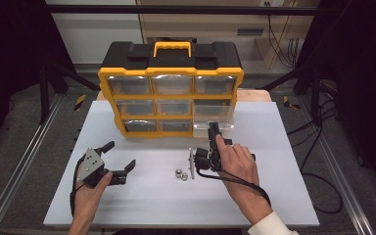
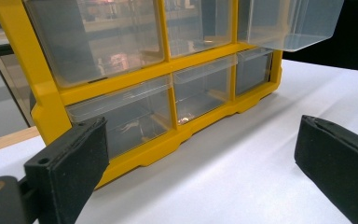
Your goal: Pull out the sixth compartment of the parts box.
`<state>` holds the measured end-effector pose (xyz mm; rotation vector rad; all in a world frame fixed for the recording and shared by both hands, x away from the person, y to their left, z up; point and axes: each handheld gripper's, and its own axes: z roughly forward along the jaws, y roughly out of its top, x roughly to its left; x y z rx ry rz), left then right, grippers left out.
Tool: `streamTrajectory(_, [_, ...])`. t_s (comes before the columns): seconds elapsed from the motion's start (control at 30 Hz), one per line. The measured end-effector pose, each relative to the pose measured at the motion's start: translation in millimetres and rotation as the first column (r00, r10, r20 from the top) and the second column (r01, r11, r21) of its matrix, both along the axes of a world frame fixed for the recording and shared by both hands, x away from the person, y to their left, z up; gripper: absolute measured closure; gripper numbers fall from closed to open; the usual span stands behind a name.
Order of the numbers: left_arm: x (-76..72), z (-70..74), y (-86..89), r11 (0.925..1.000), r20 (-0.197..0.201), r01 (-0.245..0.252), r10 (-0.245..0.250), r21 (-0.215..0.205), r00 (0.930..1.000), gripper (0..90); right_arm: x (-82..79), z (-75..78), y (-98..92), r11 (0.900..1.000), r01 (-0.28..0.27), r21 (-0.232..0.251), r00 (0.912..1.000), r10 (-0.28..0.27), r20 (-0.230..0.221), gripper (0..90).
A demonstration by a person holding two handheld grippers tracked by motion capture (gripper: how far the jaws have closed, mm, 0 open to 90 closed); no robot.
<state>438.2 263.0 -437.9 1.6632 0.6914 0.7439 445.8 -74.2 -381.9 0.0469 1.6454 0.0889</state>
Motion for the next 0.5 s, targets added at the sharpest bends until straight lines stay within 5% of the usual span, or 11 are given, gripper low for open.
streamTrajectory(0.1, [-0.3,0.3,0.7,1.0,0.001,-0.005,0.005,-0.001,1.0,2.5,-1.6,5.8,-3.7,0.99,0.044,0.132,0.9985,-0.039,-0.037,44.9])
streamTrajectory(0.17, [-0.4,0.2,1.2,1.0,-0.001,-0.005,0.005,-0.001,1.0,2.4,-3.2,11.8,-9.0,0.969,0.067,0.237,0.996,-0.051,-0.073,35.7])
streamTrajectory(0.23, [-1.3,0.4,2.0,0.9999,-0.001,-0.01,0.01,-0.004,0.9999,2.4,-7.4,19.1,-15.9,0.934,0.088,0.345,0.9934,-0.057,-0.1,32.3])
streamTrajectory(0.3, [-2.6,0.8,2.9,0.9999,0.0,-0.016,0.016,0.005,0.9999,2.3,-11.3,24.4,-24.4,0.884,0.092,0.458,0.9914,-0.039,-0.125,27.6])
streamTrajectory(0.33, [-2.6,0.8,2.9,0.9999,0.0,-0.016,0.016,0.005,0.9999,2.3,-12.5,26.3,-28.3,0.877,0.096,0.471,0.9904,-0.037,-0.133,24.9])
streamTrajectory(0.43, [-7.4,2.8,2.1,0.9997,0.007,-0.023,0.023,-0.011,0.9997,2.3,-19.5,27.7,-42.3,0.831,0.111,0.545,0.9906,-0.048,-0.128,20.7])
streamTrajectory(0.5, [-7.3,2.3,0.4,0.9998,0.003,-0.015,0.015,-0.009,0.9999,2.3,-23.2,28.3,-53.5,0.788,0.116,0.605,0.989,-0.035,-0.144,18.7])
